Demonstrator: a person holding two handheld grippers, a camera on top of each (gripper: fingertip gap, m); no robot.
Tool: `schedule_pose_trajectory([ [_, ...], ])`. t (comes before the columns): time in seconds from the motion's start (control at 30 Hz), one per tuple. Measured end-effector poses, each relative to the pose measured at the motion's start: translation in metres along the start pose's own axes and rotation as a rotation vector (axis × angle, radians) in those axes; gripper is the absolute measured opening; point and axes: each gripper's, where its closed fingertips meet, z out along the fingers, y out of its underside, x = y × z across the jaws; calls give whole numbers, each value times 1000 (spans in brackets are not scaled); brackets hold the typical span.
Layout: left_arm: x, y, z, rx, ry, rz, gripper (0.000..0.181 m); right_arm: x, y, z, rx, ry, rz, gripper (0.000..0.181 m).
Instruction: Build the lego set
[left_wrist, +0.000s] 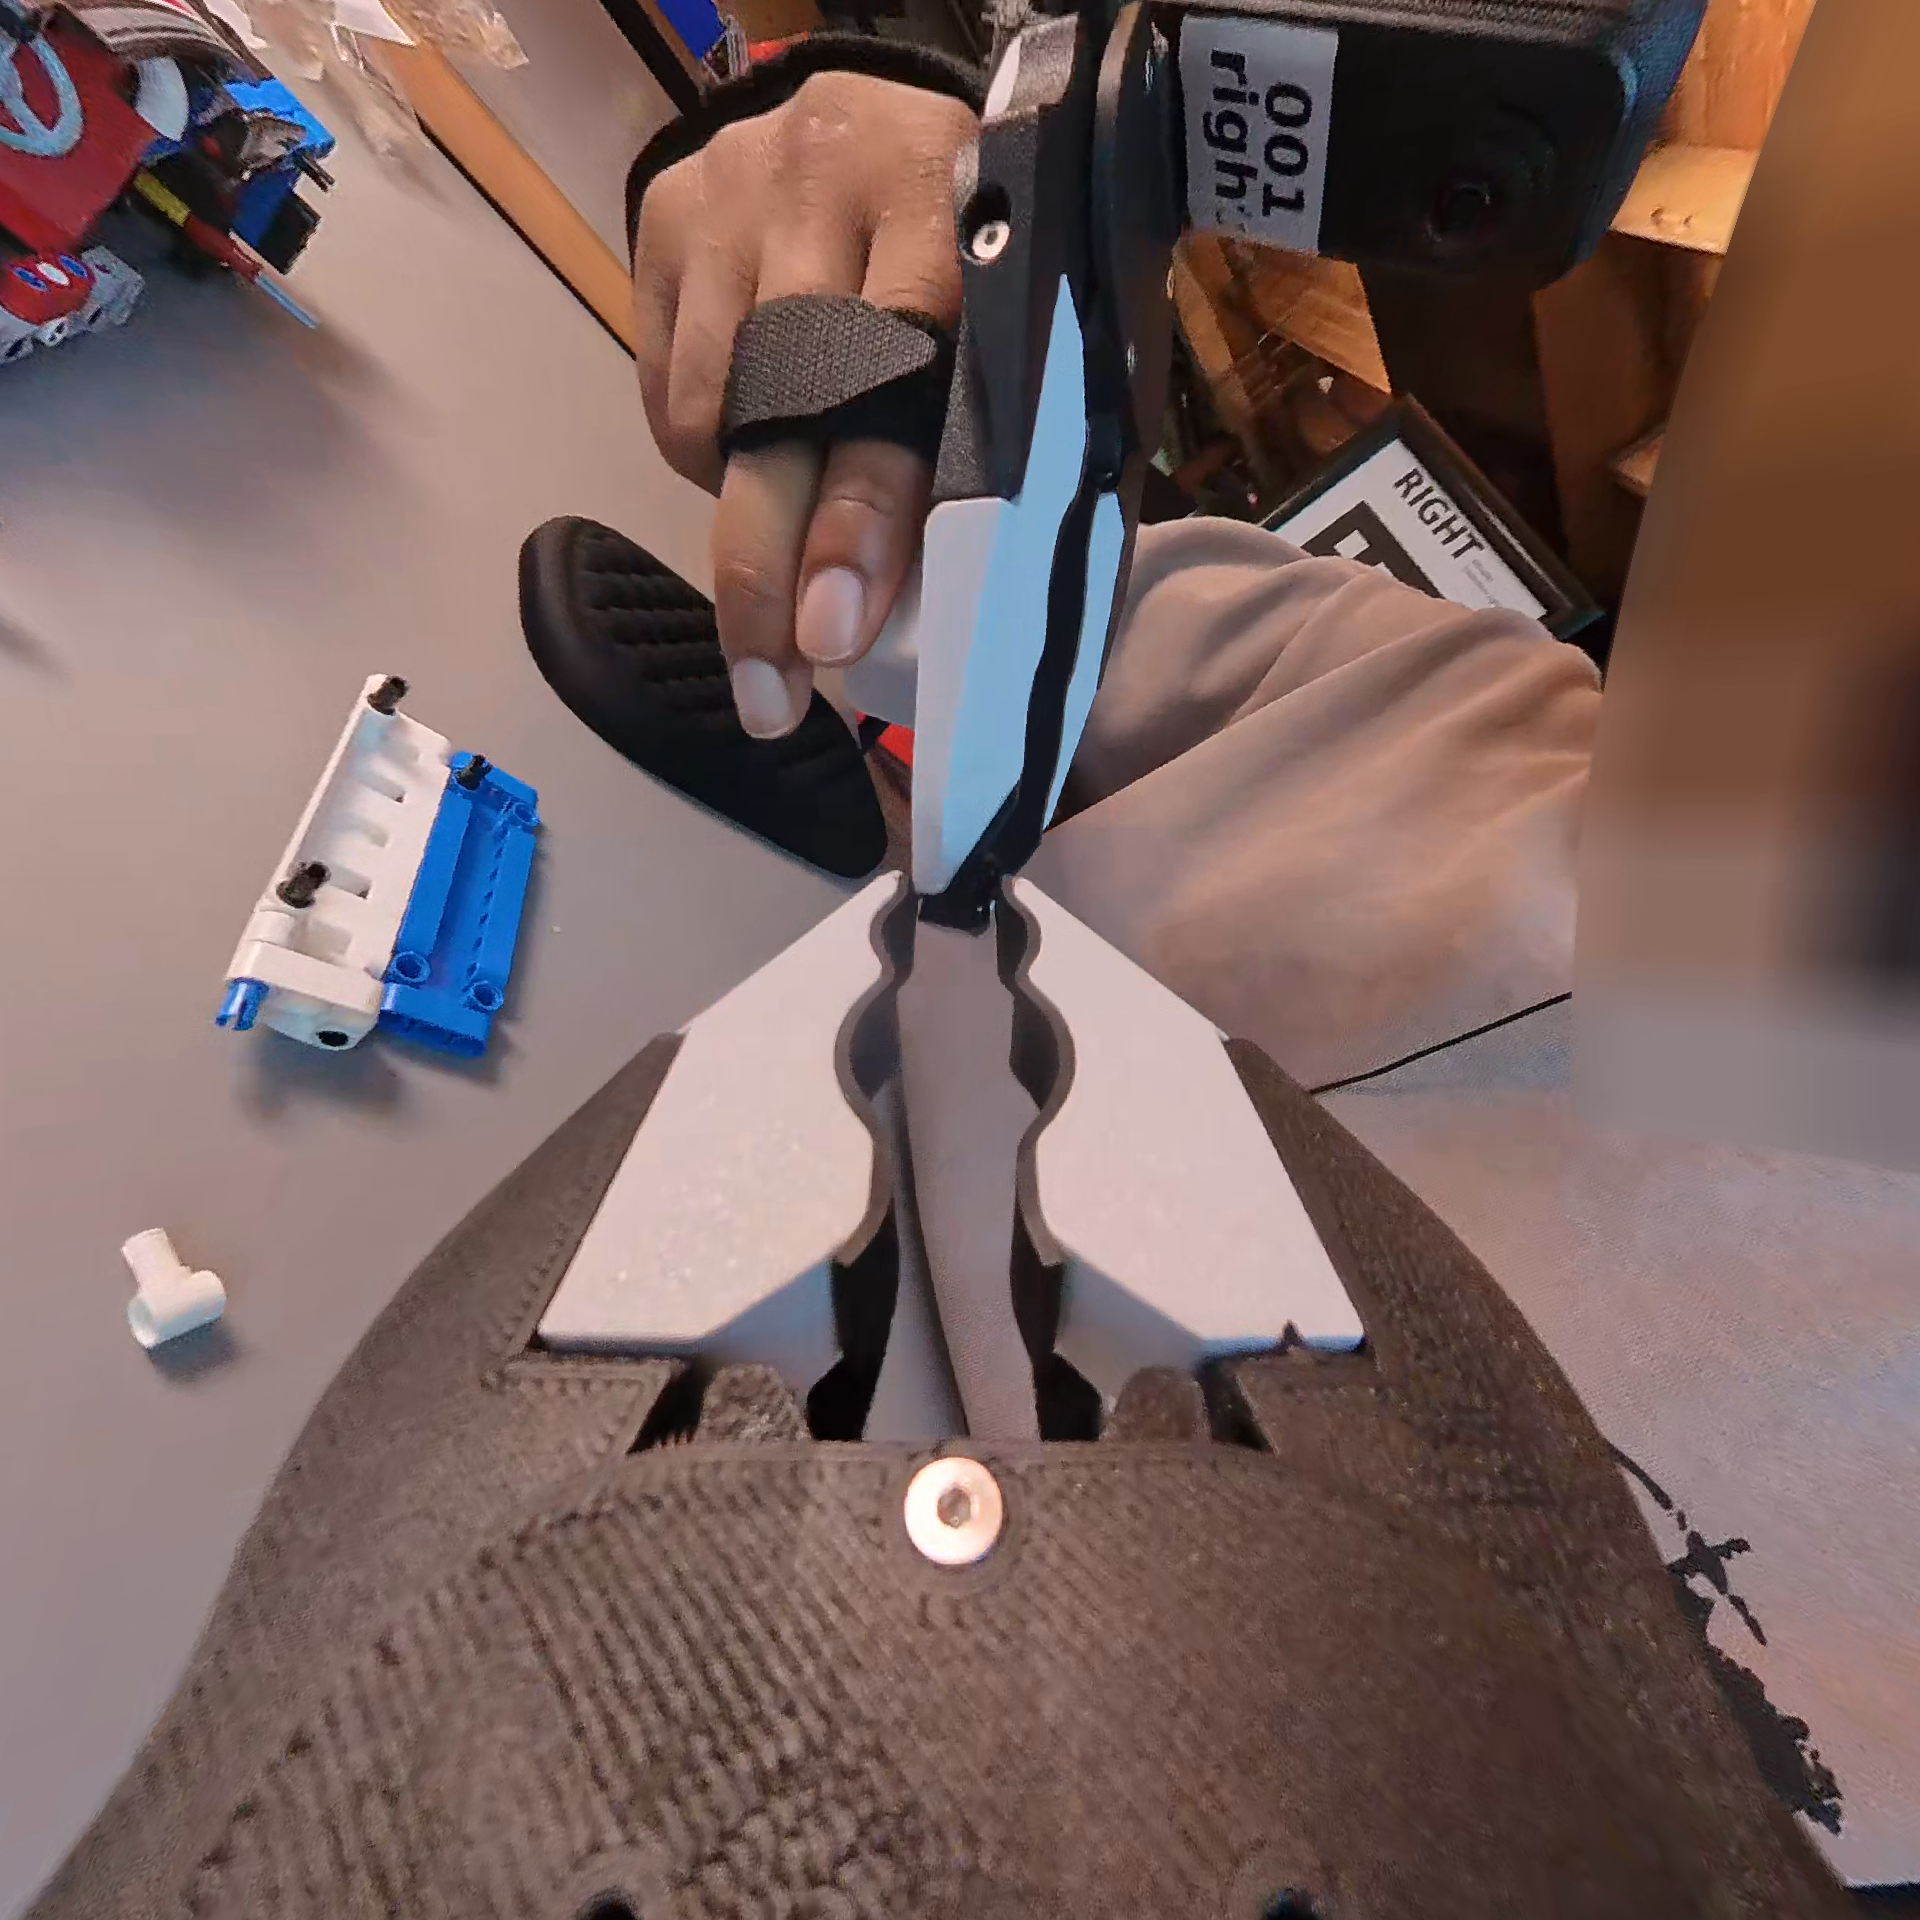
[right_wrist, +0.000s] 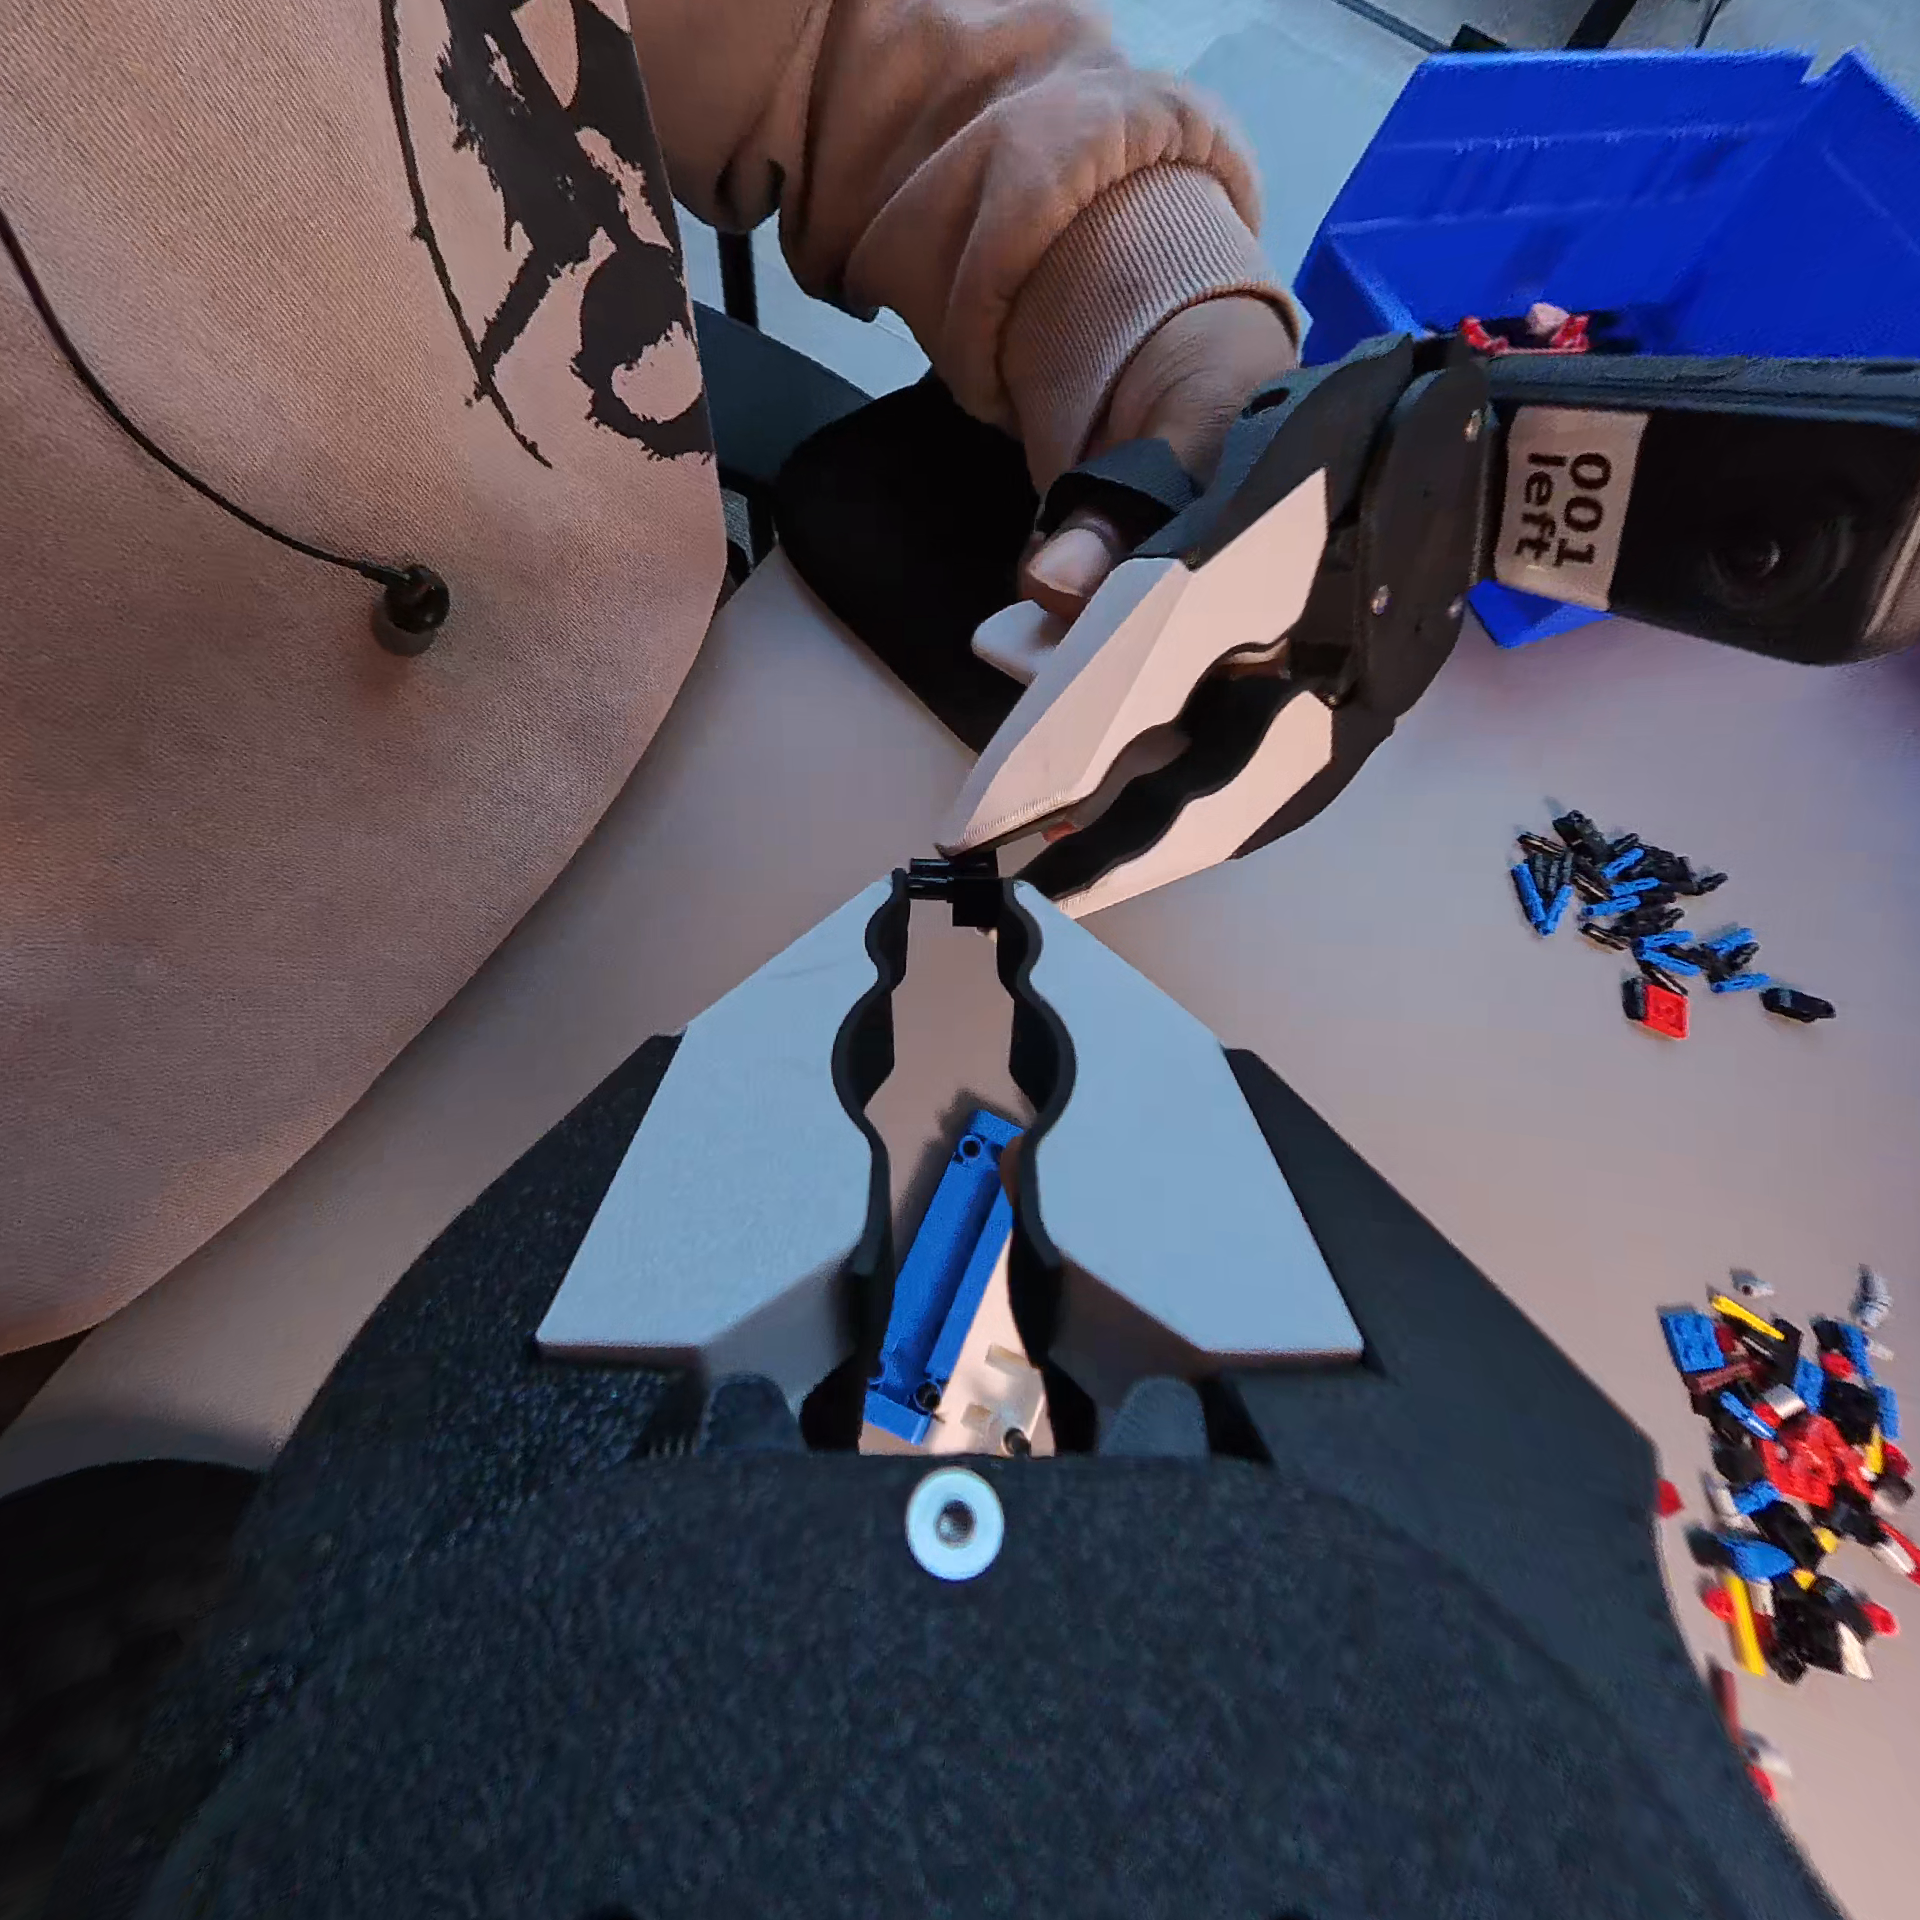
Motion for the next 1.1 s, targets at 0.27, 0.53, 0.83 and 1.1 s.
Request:
schedule_pose_trajectory([
  [0.27, -18, -34, -22, 311, -37, -46, 10, 39, 1, -22, 26, 414, -23, 24],
  [0.53, -16, -61, -34, 549, -16, -79, 9, 67, -2, -28, 58, 878, -45, 32],
  [0.83, -9, -55, -27, 495, -8, -44, 10, 66, 1, -25, 4, 728, -121, 14],
  [1.1, -16, -48, -27, 366, -244, 196, 13, 65, 10, -21, -193, 679, -309, 14],
])
